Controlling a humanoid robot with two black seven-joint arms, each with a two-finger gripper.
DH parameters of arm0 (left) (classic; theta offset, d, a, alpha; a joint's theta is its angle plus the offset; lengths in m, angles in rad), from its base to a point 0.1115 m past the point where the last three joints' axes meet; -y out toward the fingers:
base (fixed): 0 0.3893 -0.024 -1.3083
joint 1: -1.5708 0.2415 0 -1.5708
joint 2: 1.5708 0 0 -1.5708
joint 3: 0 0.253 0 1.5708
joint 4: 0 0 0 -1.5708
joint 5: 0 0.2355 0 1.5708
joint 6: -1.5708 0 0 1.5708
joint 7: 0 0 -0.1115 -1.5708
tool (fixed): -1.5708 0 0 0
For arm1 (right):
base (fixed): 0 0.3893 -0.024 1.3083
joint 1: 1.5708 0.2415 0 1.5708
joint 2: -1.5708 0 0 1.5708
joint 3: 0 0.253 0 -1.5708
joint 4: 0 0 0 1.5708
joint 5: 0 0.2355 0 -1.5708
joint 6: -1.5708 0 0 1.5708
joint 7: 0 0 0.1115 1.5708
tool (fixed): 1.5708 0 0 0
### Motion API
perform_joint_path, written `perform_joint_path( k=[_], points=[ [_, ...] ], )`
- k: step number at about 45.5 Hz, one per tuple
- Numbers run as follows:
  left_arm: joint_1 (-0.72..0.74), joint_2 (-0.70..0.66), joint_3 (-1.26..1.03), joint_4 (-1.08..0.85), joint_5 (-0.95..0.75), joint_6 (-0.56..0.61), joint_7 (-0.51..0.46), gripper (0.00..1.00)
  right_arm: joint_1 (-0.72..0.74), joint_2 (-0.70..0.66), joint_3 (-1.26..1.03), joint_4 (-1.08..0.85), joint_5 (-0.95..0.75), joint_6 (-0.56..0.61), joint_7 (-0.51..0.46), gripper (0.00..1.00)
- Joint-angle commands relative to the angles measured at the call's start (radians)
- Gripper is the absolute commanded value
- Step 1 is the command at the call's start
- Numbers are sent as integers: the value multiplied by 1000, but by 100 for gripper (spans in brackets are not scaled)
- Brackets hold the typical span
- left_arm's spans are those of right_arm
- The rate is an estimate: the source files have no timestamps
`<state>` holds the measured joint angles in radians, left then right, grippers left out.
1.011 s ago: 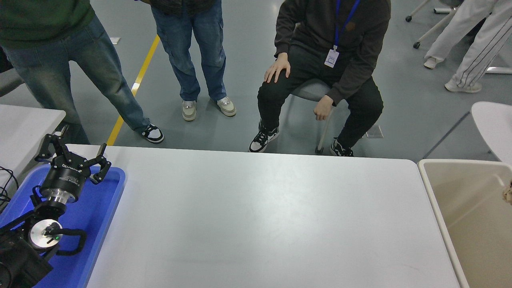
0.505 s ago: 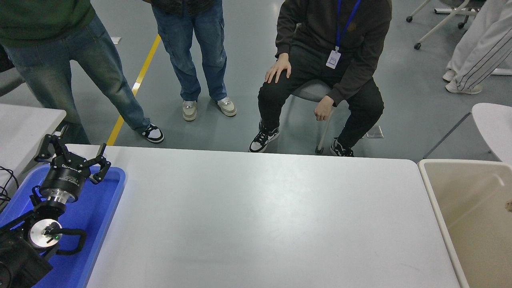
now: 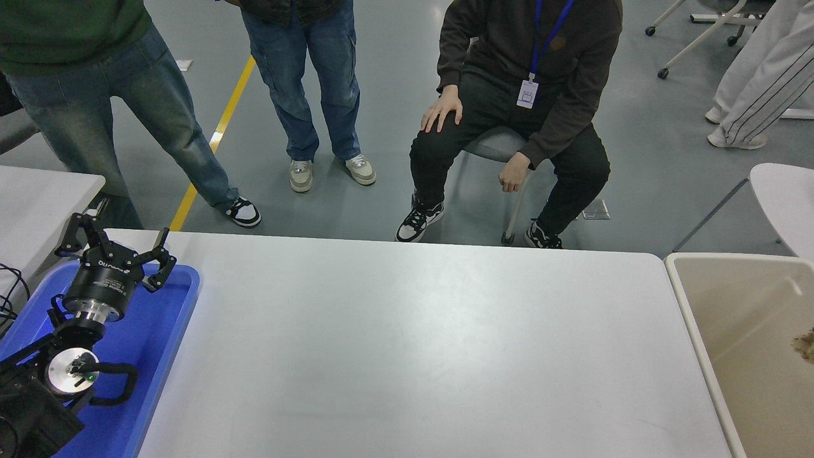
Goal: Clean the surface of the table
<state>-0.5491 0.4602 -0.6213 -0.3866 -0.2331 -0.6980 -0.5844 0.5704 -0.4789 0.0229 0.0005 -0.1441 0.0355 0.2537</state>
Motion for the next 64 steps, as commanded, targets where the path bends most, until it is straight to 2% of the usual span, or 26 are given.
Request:
perform_joint_path(
  k=[1,15,17,19,20,21,52,64],
  points=[
    [0,0,0,0,0,0,0,100,-4,16,14,-4,29,-17,-10,0],
    [0,0,0,0,0,0,0,100,0,52,22,-5,29,-22,-10,1],
    [0,0,0,0,0,0,0,100,2,51,20,-5,29,-29,-8,36],
    [0,0,0,0,0,0,0,100,5,51,20,-7,29,-43,-8,81],
    [0,0,0,0,0,0,0,100,5,51,22,-7,29,-52,-8,95],
    [0,0,0,0,0,0,0,100,6,51,23,-7,29,-60,-8,98],
    [0,0,0,0,0,0,0,100,8,56,37,-2,31,-71,1,98],
    [0,0,0,0,0,0,0,100,63,62,37,-5,31,-58,-1,99]
  ],
)
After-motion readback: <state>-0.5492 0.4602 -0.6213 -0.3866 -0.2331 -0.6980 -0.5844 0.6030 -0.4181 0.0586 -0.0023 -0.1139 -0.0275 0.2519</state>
